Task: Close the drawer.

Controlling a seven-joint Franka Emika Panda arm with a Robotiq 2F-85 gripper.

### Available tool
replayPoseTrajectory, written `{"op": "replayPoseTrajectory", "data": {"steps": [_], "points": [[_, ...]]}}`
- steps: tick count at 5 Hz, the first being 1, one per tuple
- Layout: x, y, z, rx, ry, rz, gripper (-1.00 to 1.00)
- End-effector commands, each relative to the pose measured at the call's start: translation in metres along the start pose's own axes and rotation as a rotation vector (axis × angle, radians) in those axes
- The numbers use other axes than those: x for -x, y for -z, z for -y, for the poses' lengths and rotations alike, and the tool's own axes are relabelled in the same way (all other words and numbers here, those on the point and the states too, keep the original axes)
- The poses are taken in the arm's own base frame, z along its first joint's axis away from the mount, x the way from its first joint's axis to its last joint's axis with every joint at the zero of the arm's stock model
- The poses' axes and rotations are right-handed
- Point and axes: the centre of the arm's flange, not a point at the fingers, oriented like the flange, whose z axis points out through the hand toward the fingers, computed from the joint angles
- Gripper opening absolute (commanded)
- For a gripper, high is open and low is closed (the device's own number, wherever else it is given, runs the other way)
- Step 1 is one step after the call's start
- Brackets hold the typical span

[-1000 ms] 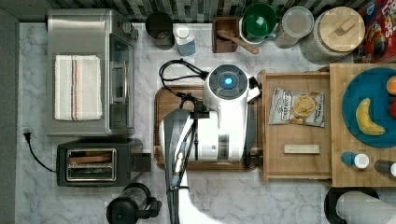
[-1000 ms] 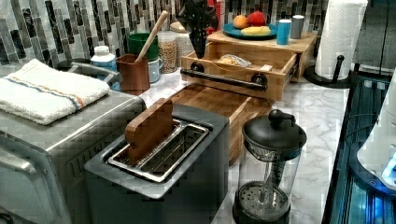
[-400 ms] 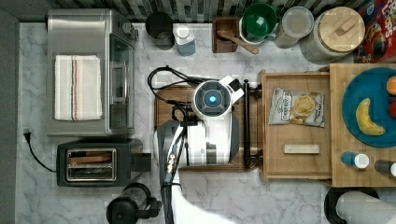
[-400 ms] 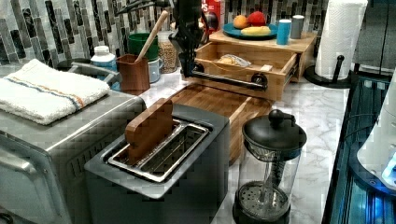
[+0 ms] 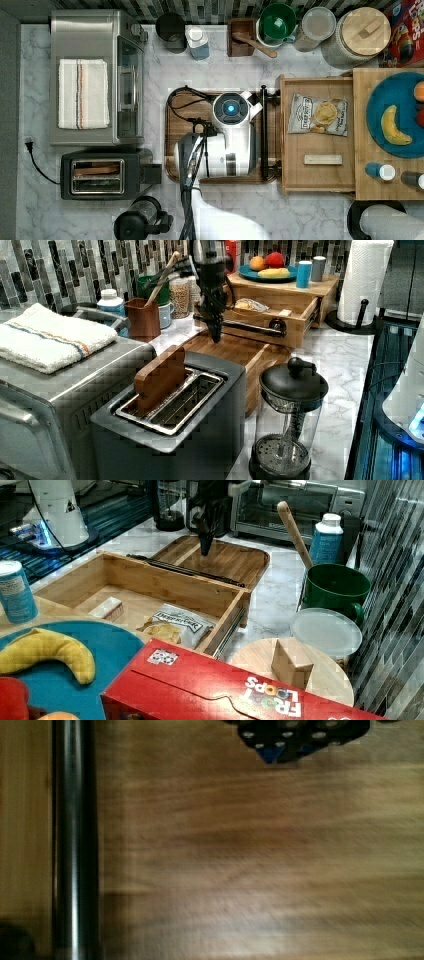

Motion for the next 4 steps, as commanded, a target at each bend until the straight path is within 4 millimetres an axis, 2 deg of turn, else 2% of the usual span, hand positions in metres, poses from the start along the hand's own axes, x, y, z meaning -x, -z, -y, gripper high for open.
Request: {"op": "replayPoseTrajectory", "data": {"steps": [1,4], "points": [[0.003,0.022,-0.060,0.058,0.134,-0.014,-1.00],[-0.004,0.033,-0.138,0.046,0.187,-0.076,-1.00]]}}
